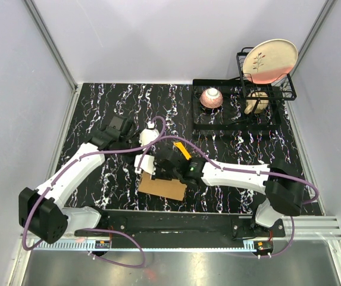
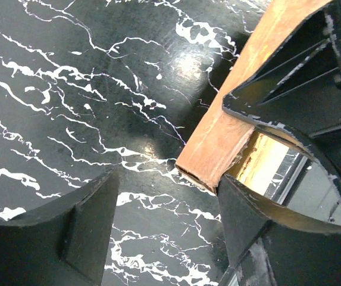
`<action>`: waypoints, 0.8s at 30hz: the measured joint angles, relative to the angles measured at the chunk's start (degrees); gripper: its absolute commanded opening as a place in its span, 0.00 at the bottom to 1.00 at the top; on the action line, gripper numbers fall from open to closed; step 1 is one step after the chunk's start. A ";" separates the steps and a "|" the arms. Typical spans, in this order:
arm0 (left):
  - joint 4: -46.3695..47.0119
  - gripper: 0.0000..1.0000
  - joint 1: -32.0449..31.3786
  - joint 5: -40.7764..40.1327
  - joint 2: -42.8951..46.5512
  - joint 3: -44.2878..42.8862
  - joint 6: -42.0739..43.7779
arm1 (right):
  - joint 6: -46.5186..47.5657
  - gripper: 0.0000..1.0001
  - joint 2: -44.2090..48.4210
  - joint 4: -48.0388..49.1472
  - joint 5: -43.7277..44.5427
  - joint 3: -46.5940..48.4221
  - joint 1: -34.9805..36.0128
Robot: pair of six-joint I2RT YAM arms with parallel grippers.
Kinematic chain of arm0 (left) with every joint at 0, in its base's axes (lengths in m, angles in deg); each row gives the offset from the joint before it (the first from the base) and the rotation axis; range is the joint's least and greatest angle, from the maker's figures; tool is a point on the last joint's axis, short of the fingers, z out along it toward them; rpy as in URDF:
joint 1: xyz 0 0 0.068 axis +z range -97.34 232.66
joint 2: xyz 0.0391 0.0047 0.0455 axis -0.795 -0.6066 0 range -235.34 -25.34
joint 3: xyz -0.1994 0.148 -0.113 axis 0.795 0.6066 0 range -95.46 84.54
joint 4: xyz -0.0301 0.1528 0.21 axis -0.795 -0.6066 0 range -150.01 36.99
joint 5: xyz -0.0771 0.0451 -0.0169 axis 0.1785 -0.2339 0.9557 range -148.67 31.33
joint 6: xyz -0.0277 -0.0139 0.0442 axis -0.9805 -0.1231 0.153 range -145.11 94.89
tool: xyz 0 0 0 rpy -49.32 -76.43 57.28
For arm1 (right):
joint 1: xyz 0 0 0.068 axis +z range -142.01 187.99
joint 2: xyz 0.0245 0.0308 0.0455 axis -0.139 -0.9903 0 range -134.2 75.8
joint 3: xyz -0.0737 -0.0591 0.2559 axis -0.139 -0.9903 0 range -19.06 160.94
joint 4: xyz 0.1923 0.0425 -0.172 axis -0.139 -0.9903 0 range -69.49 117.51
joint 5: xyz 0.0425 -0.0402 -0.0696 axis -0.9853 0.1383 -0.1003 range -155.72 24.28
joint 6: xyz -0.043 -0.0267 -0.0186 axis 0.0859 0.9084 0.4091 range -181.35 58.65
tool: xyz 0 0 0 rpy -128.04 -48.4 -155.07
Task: Unpack the express box
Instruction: Open the express box at the center of the board.
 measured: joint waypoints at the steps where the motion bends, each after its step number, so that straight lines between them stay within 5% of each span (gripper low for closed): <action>1: 0.50 0.73 -0.04 -0.39 -0.02 0.17 -0.35 | -0.46 0.00 -0.13 0.00 0.20 0.00 0.00; 24: 0.04 0.90 -0.13 -4.26 -2.03 2.21 -2.60 | -3.43 0.00 -3.15 -4.68 2.58 1.05 1.03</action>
